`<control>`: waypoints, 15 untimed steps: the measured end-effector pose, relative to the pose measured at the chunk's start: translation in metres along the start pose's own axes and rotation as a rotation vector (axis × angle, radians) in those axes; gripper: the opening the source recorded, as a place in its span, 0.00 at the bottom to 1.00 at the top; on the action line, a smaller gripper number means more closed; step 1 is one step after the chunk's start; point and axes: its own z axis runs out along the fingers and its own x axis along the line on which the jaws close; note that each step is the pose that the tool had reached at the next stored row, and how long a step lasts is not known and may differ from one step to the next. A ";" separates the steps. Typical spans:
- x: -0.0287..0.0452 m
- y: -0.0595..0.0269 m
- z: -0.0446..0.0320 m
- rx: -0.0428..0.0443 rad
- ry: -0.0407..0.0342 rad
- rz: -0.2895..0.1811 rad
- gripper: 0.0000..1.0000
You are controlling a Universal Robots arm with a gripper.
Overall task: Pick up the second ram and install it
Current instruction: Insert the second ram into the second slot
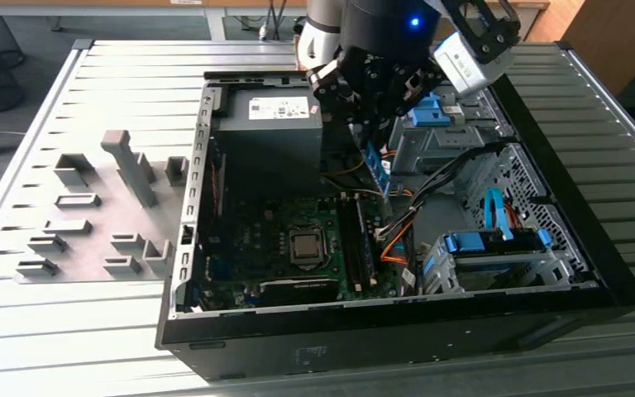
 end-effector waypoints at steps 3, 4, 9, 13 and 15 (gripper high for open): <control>0.0000 0.0000 0.0017 0.0001 -0.0004 0.053 0.14; 0.0000 0.0000 0.0020 0.0001 -0.0004 0.065 0.14; 0.0000 0.0000 0.0024 -0.0001 -0.0006 0.073 0.14; 0.0000 0.0000 0.0024 0.0000 -0.0006 0.073 0.14; 0.0000 0.0000 0.0028 -0.0002 -0.0006 0.077 0.14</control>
